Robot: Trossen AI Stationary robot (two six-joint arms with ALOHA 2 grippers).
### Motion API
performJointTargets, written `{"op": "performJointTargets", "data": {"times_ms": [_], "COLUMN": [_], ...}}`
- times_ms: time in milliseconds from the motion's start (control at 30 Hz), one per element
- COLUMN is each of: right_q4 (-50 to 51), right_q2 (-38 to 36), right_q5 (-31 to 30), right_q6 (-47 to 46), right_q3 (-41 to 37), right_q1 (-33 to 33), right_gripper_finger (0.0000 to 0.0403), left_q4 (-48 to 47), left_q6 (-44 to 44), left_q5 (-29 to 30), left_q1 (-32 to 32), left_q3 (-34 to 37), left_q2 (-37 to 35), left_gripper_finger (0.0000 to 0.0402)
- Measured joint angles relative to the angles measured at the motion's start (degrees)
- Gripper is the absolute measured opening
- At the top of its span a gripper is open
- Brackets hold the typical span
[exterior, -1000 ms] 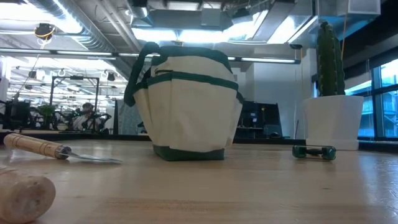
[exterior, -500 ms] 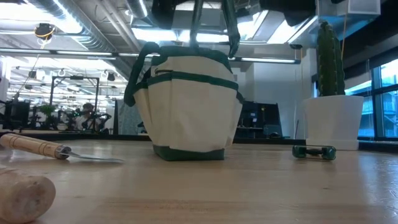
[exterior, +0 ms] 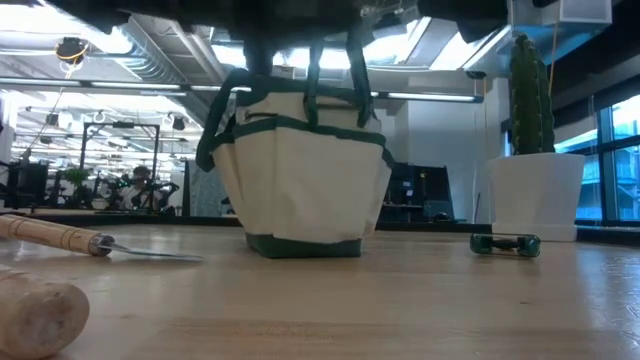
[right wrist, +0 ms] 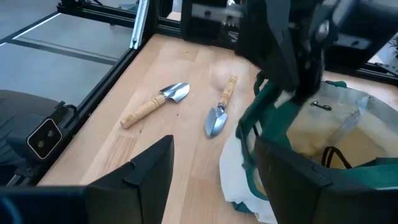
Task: Pick & Place Garden tools in Gardening bag
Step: Put the bottom green fruit pruner into the green gardening bag
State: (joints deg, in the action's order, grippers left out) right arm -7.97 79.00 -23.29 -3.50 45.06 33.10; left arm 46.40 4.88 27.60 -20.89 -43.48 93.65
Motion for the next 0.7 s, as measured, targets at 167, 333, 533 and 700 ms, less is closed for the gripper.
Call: {"op": "performJointTargets", "data": {"times_ms": [167, 333, 533, 700], "right_q4": [0.02, -0.13, -0.10, -0.09], "right_q2": [0.00, 0.00, 0.00, 0.02], "right_q5": [-0.01, 0.00, 0.00, 0.00], "right_q6": [-0.10, -0.11, -0.34, -0.34], "right_q3": [0.00, 0.00, 0.00, 0.00], "right_q1": [0.01, 0.02, 0.02, 0.02], "right_gripper_finger": [0.0224, 0.0224, 0.0224, 0.0224], "left_q4": [-0.89, -1.45, -3.91, -4.43], "left_q6": [-0.98, -2.09, -2.09, -2.66], "left_q5": [1.75, 2.35, 2.79, 2.74], "left_q1": [-0.39, -0.44, -0.40, -0.93], "left_q3": [0.96, 0.96, 1.02, 1.02], "left_q2": [-2.26, -2.89, -2.39, -2.41], "left_gripper_finger": [0.0028, 0.0028, 0.0028, 0.0028]}}
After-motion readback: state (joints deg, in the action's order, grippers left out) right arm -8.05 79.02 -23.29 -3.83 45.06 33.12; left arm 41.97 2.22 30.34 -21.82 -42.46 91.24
